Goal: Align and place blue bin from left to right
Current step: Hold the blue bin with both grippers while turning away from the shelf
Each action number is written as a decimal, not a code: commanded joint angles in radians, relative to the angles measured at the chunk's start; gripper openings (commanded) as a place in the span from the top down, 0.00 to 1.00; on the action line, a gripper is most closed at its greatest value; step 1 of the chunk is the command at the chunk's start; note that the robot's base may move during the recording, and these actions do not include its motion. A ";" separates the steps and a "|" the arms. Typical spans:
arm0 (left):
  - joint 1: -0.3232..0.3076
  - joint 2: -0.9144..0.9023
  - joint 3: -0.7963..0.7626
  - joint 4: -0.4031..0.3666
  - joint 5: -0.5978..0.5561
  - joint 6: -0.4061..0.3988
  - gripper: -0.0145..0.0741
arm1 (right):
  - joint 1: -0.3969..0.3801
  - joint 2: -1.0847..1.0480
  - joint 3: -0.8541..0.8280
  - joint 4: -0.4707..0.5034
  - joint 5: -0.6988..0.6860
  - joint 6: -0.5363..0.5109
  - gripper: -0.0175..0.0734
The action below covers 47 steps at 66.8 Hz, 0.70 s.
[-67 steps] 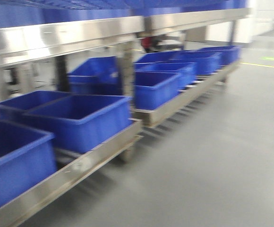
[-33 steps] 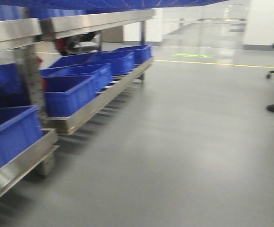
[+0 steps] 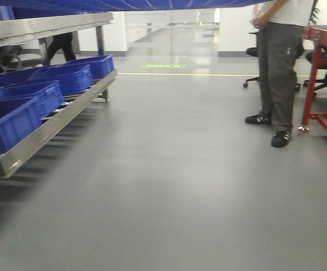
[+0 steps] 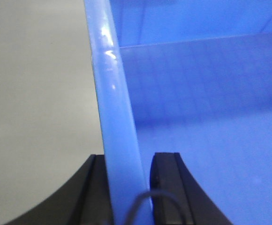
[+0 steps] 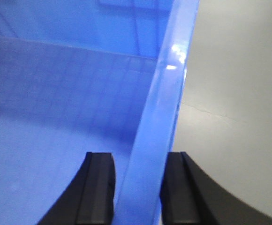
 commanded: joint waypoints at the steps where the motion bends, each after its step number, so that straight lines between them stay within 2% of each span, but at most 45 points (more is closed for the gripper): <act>1: -0.006 -0.035 -0.016 -0.017 -0.051 0.008 0.96 | -0.009 -0.009 -0.012 -0.067 -0.069 0.018 0.88; 47: -0.006 -0.035 -0.016 -0.017 -0.051 0.008 0.96 | -0.009 -0.009 -0.012 -0.067 -0.069 0.018 0.88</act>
